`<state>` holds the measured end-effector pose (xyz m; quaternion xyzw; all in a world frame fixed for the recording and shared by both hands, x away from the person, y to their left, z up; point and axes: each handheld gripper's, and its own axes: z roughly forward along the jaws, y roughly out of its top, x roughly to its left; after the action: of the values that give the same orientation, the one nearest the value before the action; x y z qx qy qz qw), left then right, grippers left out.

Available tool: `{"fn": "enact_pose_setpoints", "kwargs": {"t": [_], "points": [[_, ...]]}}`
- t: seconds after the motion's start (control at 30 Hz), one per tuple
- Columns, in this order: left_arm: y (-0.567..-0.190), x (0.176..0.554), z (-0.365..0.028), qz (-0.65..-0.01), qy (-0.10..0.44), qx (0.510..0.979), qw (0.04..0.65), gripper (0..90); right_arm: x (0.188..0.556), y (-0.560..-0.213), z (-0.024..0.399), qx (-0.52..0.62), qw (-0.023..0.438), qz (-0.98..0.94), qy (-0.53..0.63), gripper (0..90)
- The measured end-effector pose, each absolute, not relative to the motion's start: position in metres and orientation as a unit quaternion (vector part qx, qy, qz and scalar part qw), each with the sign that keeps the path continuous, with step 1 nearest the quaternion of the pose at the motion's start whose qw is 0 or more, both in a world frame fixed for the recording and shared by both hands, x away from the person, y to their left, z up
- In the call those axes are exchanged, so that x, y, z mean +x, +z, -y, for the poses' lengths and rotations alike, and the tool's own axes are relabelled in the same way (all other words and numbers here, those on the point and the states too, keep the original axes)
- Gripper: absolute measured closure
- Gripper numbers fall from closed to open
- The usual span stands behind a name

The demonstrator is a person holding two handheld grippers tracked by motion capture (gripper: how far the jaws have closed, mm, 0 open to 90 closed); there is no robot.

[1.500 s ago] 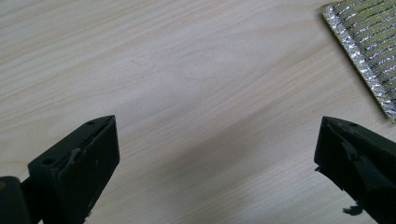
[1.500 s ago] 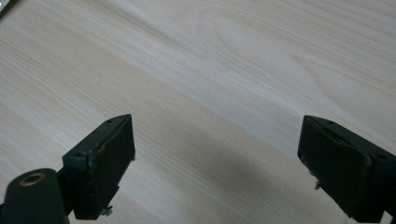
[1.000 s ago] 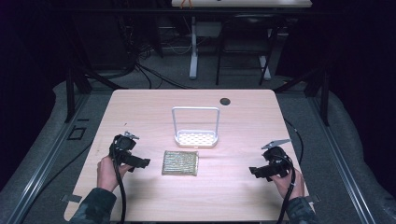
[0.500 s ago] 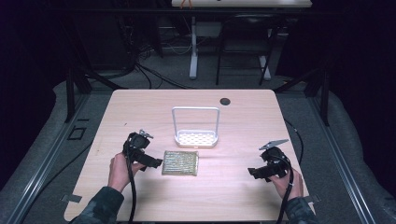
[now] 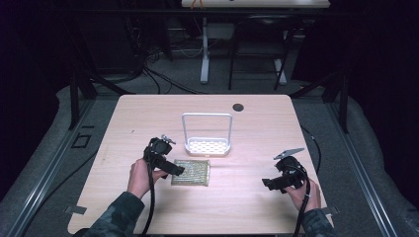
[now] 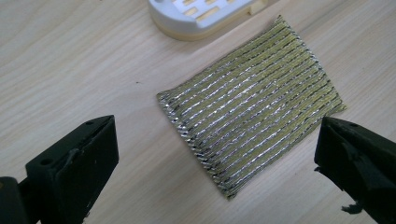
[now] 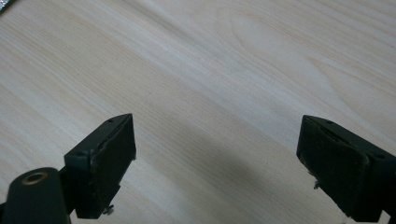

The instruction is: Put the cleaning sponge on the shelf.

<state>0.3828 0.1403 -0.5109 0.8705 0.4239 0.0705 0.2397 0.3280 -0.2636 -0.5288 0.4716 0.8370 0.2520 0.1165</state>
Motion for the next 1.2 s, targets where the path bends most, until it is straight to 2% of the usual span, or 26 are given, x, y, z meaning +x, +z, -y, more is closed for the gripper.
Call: {"fn": "enact_pose_setpoints", "kwargs": {"t": [0.43,0.73,0.9,1.0,1.2], "points": [[-0.529,0.390,-0.104,-0.411,0.046,0.882,0.226,0.0,0.327,-0.529,0.261,0.466,0.115,-0.839,0.254,11.5],[-0.542,0.393,-0.092,-0.421,0.034,0.881,0.213,0.5,0.327,-0.529,0.262,0.468,0.113,-0.838,0.258,11.6],[-0.547,0.393,-0.089,-0.417,0.040,0.885,0.203,4.8,0.326,-0.528,0.260,0.465,0.112,-0.839,0.258,11.6],[-0.548,0.391,-0.089,-0.417,0.062,0.885,0.197,13.6,0.327,-0.529,0.260,0.464,0.112,-0.840,0.259,11.6],[-0.550,0.387,-0.087,-0.411,0.077,0.888,0.190,17.1,0.326,-0.528,0.260,0.462,0.111,-0.842,0.255,11.6]]}}
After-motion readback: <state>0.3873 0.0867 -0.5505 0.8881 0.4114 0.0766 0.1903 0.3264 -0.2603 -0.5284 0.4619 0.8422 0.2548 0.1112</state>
